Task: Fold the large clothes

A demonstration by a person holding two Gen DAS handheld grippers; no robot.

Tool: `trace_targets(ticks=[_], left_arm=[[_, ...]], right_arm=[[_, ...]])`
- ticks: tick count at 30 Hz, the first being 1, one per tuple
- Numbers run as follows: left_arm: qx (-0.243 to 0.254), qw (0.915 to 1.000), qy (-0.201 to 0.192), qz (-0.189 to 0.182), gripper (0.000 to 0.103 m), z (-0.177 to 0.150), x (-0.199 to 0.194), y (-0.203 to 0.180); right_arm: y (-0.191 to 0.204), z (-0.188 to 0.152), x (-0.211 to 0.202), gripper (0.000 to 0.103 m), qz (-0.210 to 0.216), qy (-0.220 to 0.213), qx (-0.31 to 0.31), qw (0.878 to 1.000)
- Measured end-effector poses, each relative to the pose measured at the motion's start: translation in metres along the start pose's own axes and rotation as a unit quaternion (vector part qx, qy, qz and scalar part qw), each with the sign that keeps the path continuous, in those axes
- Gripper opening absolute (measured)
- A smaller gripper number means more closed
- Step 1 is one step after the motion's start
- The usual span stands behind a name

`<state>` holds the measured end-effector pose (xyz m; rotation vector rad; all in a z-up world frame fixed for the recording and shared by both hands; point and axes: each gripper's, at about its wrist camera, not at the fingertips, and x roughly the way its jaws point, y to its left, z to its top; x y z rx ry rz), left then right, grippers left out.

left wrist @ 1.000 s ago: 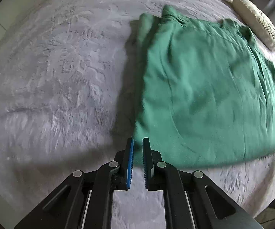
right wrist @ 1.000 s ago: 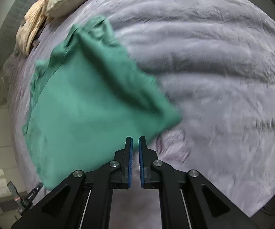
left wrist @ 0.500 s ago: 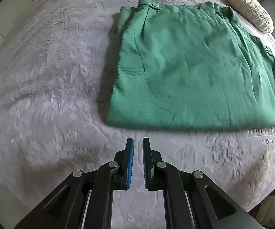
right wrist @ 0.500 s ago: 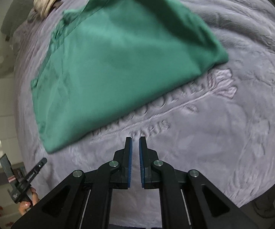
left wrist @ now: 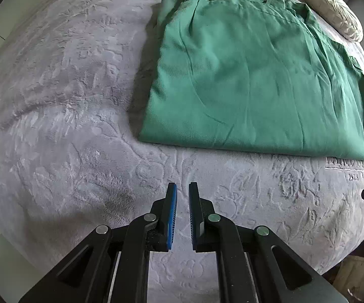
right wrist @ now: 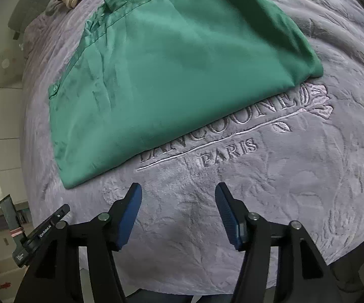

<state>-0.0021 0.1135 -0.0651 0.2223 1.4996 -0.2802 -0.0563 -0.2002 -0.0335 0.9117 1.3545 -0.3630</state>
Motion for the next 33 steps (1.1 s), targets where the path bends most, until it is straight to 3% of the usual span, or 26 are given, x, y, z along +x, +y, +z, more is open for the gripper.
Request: trace_targets(ticks=[3, 5, 8, 9, 10, 12, 22, 25, 33], left_arm=[[-0.003, 1.0000, -0.001, 0.001, 0.011, -0.006, -0.005, 0.001], [-0.003, 1.0000, 0.000, -0.003, 0.011, 0.017, -0.010, 0.002], [0.000, 1.0000, -0.003, -0.003, 0.011, 0.023, -0.014, 0.002], [0.001, 1.0000, -0.004, -0.001, 0.031, 0.031, -0.015, 0.003], [-0.001, 1.0000, -0.006, 0.002, 0.100, 0.035, -0.015, 0.010], [-0.013, 0.9995, -0.027, 0.011, 0.102, 0.035, -0.019, 0.011], [0.007, 0.9989, -0.046, 0.010, 0.102, 0.045, -0.027, 0.008], [0.001, 0.9991, -0.041, 0.008, 0.102, 0.043, -0.024, 0.007], [0.000, 0.9995, -0.027, -0.014, 0.102, 0.040, -0.015, 0.010]], right_arm=[[0.003, -0.001, 0.001, 0.069, -0.001, 0.001, -0.003, 1.000], [0.005, -0.002, 0.001, 0.070, -0.001, 0.001, -0.005, 1.000], [0.008, -0.002, 0.002, 0.072, 0.000, 0.002, -0.007, 1.000], [0.010, -0.002, 0.002, 0.073, 0.001, 0.001, -0.008, 1.000], [0.011, -0.002, 0.002, 0.074, 0.001, 0.000, -0.009, 1.000], [0.014, -0.002, 0.002, 0.078, 0.001, -0.001, -0.013, 1.000], [0.026, -0.003, 0.004, 0.082, 0.008, -0.010, -0.031, 0.999], [0.031, -0.003, 0.003, 0.103, 0.002, -0.018, -0.040, 0.999], [0.041, -0.006, 0.012, 0.103, 0.009, 0.007, -0.053, 0.999]])
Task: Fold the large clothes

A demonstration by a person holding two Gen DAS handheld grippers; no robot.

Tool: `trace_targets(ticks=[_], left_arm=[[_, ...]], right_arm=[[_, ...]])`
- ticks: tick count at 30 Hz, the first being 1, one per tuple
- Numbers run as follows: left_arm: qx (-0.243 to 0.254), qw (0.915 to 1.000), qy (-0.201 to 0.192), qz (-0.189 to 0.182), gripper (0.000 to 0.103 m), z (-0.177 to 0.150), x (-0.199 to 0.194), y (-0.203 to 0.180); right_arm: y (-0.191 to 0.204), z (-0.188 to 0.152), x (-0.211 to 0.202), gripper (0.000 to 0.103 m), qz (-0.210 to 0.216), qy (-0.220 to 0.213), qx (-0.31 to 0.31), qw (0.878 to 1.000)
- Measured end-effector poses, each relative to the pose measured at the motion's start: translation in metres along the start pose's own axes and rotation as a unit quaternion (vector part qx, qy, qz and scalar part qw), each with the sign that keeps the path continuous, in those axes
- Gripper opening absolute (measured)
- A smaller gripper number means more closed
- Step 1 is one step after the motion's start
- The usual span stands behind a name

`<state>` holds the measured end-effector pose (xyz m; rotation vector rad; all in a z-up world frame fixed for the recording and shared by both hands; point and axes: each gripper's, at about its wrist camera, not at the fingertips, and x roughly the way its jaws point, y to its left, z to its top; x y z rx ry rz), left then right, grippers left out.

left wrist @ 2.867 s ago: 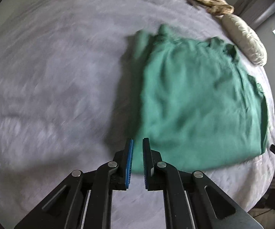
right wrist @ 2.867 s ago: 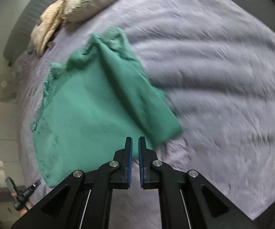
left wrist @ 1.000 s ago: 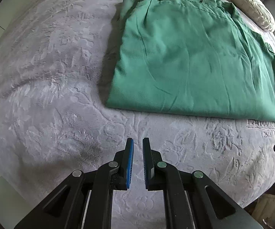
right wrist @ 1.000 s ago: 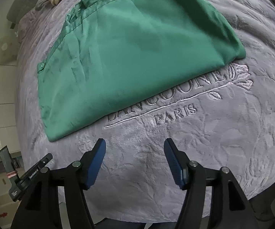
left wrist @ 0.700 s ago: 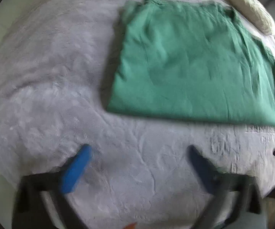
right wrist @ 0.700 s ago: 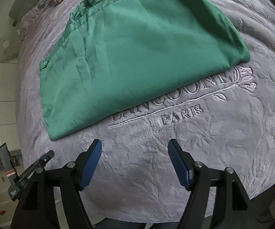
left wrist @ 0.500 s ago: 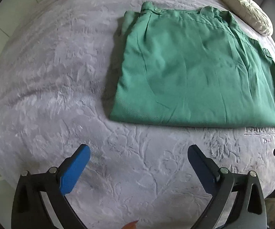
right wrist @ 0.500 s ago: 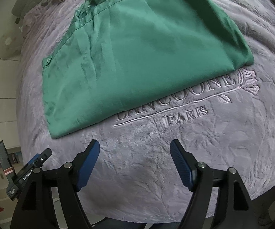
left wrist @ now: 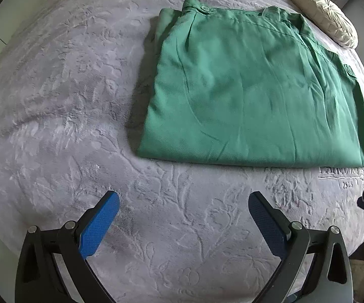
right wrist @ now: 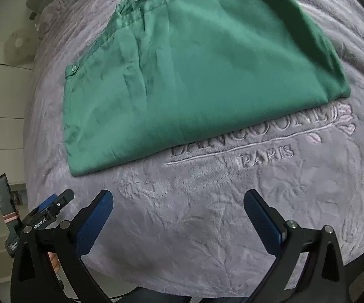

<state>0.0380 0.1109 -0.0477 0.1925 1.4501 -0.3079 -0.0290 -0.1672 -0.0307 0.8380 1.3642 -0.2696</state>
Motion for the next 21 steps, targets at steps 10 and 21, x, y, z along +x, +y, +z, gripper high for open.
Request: trace_targets(ticks=[10, 21], left_arm=[[0.004, 1.0000, 0.000, -0.005, 0.102, 0.002, 0.007, 0.003], [-0.012, 0.9995, 0.012, -0.027, 0.102, 0.002, 0.023, 0.022]], right_arm=[[-0.003, -0.007, 0.008, 0.103, -0.014, 0.015, 0.005, 1.000], [-0.002, -0.014, 0.027, 0.103, -0.005, 0.050, 0.033, 0.998]])
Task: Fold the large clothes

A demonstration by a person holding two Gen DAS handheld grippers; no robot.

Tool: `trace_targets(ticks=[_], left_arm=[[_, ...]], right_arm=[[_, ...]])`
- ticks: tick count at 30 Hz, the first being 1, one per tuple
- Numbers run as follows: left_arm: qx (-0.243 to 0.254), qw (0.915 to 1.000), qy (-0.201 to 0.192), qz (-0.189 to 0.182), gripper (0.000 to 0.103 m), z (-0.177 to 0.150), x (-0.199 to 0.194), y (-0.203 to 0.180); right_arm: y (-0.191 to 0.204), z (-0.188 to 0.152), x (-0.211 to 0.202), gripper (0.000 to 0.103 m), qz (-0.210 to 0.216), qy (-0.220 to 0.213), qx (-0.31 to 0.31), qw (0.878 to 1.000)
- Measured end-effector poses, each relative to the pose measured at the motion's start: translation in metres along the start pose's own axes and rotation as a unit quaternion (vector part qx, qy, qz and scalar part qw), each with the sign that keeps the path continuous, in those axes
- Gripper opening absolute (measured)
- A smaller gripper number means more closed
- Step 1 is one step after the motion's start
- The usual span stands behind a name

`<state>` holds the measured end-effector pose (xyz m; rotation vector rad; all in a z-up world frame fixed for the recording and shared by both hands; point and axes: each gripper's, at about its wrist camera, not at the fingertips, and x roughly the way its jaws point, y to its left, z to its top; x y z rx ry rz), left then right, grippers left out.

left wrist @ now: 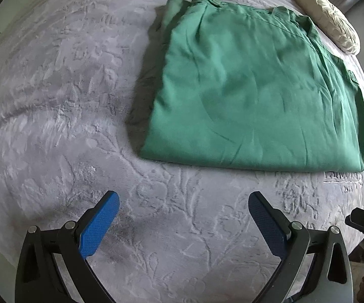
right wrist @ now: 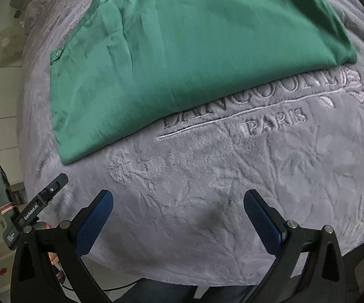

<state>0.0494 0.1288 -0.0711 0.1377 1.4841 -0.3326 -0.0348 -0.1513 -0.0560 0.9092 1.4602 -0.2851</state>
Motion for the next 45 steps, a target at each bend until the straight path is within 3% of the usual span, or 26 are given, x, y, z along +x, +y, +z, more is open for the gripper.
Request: trace_targets(ticks=[14, 22, 31, 39, 45], left_arm=[[0.002, 0.9999, -0.012, 0.010, 0.102, 0.022, 0.004, 0.022], [0.012, 0.9999, -0.006, 0.003, 0.102, 0.047, 0.014, 0.028], [0.012, 0.9969, -0.040, -0.067, 0.102, 0.086, 0.014, 0.066], [-0.009, 0.9885, -0.045, -0.144, 0.102, 0.120, 0.031, 0.095], [-0.017, 0.9814, -0.038, -0.187, 0.102, 0.132, 0.049, 0.102]], right_arm=[[0.037, 0.011, 0.028, 0.103, 0.109, -0.004, 0.036, 0.993], [0.055, 0.016, 0.045, 0.103, 0.171, -0.010, 0.053, 0.984], [0.075, 0.027, 0.073, 0.103, 0.249, -0.024, 0.057, 0.967], [0.102, 0.040, 0.113, 0.103, 0.336, -0.030, 0.067, 0.939], [0.109, 0.045, 0.128, 0.102, 0.349, -0.051, 0.077, 0.933]])
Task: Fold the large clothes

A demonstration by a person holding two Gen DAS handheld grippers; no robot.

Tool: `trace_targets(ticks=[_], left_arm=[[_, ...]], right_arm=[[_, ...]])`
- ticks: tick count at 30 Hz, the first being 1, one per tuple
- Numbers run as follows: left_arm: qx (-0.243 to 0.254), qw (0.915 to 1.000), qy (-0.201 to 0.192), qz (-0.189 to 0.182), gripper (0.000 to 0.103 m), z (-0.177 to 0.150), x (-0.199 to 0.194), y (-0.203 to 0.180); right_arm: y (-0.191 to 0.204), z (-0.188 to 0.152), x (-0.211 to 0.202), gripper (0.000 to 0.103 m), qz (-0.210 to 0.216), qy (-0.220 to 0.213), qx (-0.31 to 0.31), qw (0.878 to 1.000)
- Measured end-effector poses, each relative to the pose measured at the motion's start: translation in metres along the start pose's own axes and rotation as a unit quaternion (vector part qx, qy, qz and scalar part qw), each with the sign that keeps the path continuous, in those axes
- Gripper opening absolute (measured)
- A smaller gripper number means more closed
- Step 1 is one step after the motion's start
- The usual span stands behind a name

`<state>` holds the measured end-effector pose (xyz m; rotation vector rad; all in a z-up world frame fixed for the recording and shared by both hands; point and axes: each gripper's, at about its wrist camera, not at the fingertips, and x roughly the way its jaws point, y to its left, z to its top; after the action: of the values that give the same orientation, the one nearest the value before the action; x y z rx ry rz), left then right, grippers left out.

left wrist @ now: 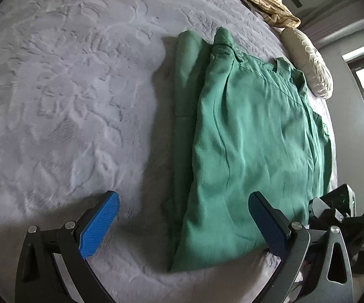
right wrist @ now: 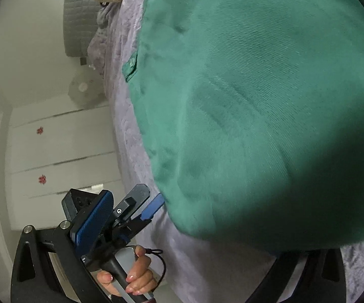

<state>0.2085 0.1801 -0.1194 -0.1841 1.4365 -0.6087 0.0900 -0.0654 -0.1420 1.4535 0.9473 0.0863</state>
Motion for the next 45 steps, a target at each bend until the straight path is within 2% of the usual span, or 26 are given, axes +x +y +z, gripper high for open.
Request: trace_targets(ticks=[1, 2, 3, 4, 5, 6, 8, 10, 14, 16, 17, 18, 19, 20, 22, 24, 25, 27, 29, 31, 33, 35, 39, 42, 45], left_arm=[[-0.002, 0.9999, 0.002, -0.014, 0.102, 0.001, 0.001, 0.001], [-0.003, 0.9997, 0.003, -0.023, 0.102, 0.002, 0.001, 0.000], [-0.004, 0.9995, 0.005, -0.032, 0.102, 0.004, 0.004, -0.002], [-0.004, 0.9991, 0.009, -0.042, 0.102, 0.006, 0.005, -0.002], [-0.006, 0.9989, 0.012, -0.046, 0.102, 0.007, 0.007, -0.005], [-0.007, 0.9986, 0.016, -0.050, 0.102, 0.010, 0.010, -0.007], [-0.014, 0.9970, 0.028, -0.071, 0.102, 0.016, 0.016, -0.009], [-0.018, 0.9942, 0.039, -0.099, 0.102, 0.023, 0.024, -0.015], [-0.018, 0.9835, 0.054, -0.172, 0.102, 0.040, 0.037, -0.036], [-0.013, 0.9793, 0.063, -0.192, 0.099, 0.047, 0.046, -0.051], [-0.006, 0.9809, 0.062, -0.184, 0.090, 0.049, 0.049, -0.059], [0.014, 0.9864, 0.060, -0.153, 0.057, 0.050, 0.052, -0.070], [0.027, 0.9901, 0.062, -0.123, 0.029, 0.051, 0.057, -0.078], [0.031, 0.9916, 0.064, -0.108, 0.023, 0.051, 0.060, -0.082], [0.037, 0.9941, 0.057, -0.084, 0.016, 0.050, 0.061, -0.088], [0.042, 0.9952, 0.047, -0.074, 0.014, 0.048, 0.056, -0.091], [0.047, 0.9955, 0.041, -0.071, 0.014, 0.047, 0.052, -0.094], [0.063, 0.9958, 0.027, -0.060, 0.013, 0.046, 0.041, -0.104], [0.080, 0.9952, 0.014, -0.053, 0.012, 0.045, 0.028, -0.118], [0.093, 0.9944, 0.002, -0.050, 0.012, 0.045, 0.016, -0.136], [0.105, 0.9933, -0.008, -0.048, 0.012, 0.046, 0.007, -0.155], [0.121, 0.9918, -0.013, -0.039, 0.012, 0.048, 0.000, -0.182], [0.181, 0.9829, -0.025, -0.024, 0.012, 0.048, -0.015, -0.245], [0.235, 0.9714, -0.030, -0.018, 0.012, 0.047, -0.019, -0.305], [0.289, 0.9569, -0.027, -0.013, 0.012, 0.039, -0.003, -0.368]], right_arm=[[0.000, 0.000, -0.001, 0.100, 0.001, -0.004, 0.006, 1.000], [-0.001, -0.001, -0.002, 0.090, 0.006, -0.005, 0.013, 1.000], [-0.004, -0.001, -0.003, 0.060, 0.006, -0.005, 0.023, 1.000], [-0.008, 0.000, -0.005, 0.041, -0.006, -0.004, 0.038, 0.999], [-0.014, 0.001, -0.005, 0.013, -0.010, 0.000, 0.047, 0.999], [-0.015, 0.002, -0.006, 0.009, -0.002, 0.001, 0.049, 0.999], [-0.010, 0.003, -0.013, 0.008, 0.029, 0.001, 0.042, 0.999], [0.012, 0.005, -0.025, 0.008, 0.057, -0.002, 0.006, 0.998], [0.038, 0.011, -0.045, 0.008, 0.075, 0.007, -0.043, 0.996], [0.038, 0.013, -0.049, 0.008, 0.074, 0.016, -0.048, 0.996], [0.036, 0.012, -0.048, 0.008, 0.065, 0.024, -0.049, 0.996], [0.034, 0.010, -0.047, 0.008, 0.053, 0.032, -0.050, 0.997], [0.031, 0.006, -0.044, 0.008, 0.024, 0.050, -0.054, 0.997], [0.029, 0.005, -0.044, 0.009, 0.007, 0.063, -0.058, 0.996], [0.024, -0.002, -0.047, 0.011, -0.037, 0.105, -0.075, 0.991], [0.025, -0.003, -0.064, 0.012, -0.060, 0.119, -0.102, 0.986], [0.028, 0.000, -0.084, 0.012, -0.072, 0.105, -0.123, 0.984], [0.034, 0.014, -0.115, 0.012, -0.091, 0.060, -0.146, 0.983], [0.034, 0.038, -0.150, 0.012, -0.123, -0.008, -0.162, 0.979], [0.023, 0.059, -0.163, 0.012, -0.146, -0.038, -0.159, 0.976], [0.003, 0.077, -0.157, 0.010, -0.165, -0.037, -0.148, 0.974], [-0.020, 0.080, -0.135, 0.008, -0.180, -0.010, -0.120, 0.976], [-0.041, 0.078, -0.133, 0.008, -0.160, -0.019, -0.103, 0.982], [-0.052, 0.074, -0.150, 0.007, -0.112, -0.014, -0.086, 0.990], [-0.052, 0.070, -0.172, 0.008, -0.080, -0.013, -0.091, 0.993]])
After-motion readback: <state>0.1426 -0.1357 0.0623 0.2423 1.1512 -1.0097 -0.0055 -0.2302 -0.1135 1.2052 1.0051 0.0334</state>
